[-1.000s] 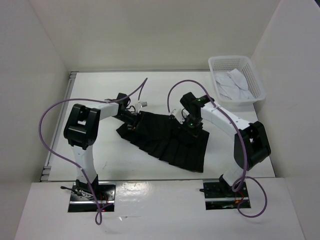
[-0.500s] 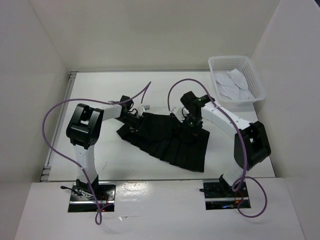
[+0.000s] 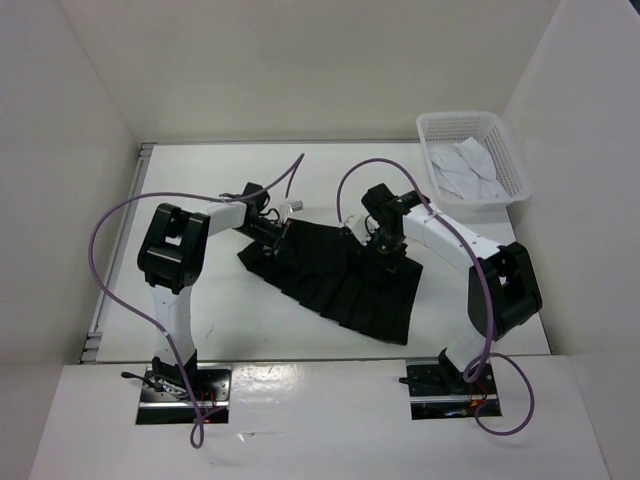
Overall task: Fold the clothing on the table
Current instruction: Fold the skirt
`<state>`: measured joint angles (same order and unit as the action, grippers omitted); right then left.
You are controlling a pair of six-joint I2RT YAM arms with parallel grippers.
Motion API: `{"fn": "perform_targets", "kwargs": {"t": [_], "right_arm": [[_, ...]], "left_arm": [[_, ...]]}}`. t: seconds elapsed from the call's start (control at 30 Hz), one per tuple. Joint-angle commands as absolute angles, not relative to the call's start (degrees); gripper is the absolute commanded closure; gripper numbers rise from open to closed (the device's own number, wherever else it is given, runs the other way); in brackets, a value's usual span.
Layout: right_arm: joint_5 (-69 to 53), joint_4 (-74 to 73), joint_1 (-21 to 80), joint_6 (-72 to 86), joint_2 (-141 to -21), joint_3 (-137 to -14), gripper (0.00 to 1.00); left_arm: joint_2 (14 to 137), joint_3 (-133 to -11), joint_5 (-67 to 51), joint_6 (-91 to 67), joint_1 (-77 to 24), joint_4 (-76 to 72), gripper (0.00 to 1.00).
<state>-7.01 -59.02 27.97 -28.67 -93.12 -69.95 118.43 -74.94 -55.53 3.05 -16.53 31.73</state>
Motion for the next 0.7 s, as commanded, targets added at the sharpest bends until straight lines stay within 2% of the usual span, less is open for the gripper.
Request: {"fn": "perform_targets", "kwargs": {"t": [0.0,0.27,0.43,0.67], "right_arm": [[-5.72,-57.30,27.60,-28.04,-91.24,-69.70,1.00],[-4.57,-57.30,26.54,-28.65,-89.56,-70.75,1.00],[-4.04,-59.23,25.93,-30.23,-88.42,-72.59,1.00],[-4.04,-62.14,25.93,-31.82,-87.89,-74.27,1.00]], "left_arm": [[117.78,-79.62,-59.32,4.57,-15.48,33.13,1.00],[118.65,-98.86,-56.79,10.01,-11.07,44.80,1.00],[123.73,-109.31,-54.67,14.76,-7.57,51.92,1.00],[126.74,-109.43,-52.82,20.65,-6.33,56.95,1.00]]}}
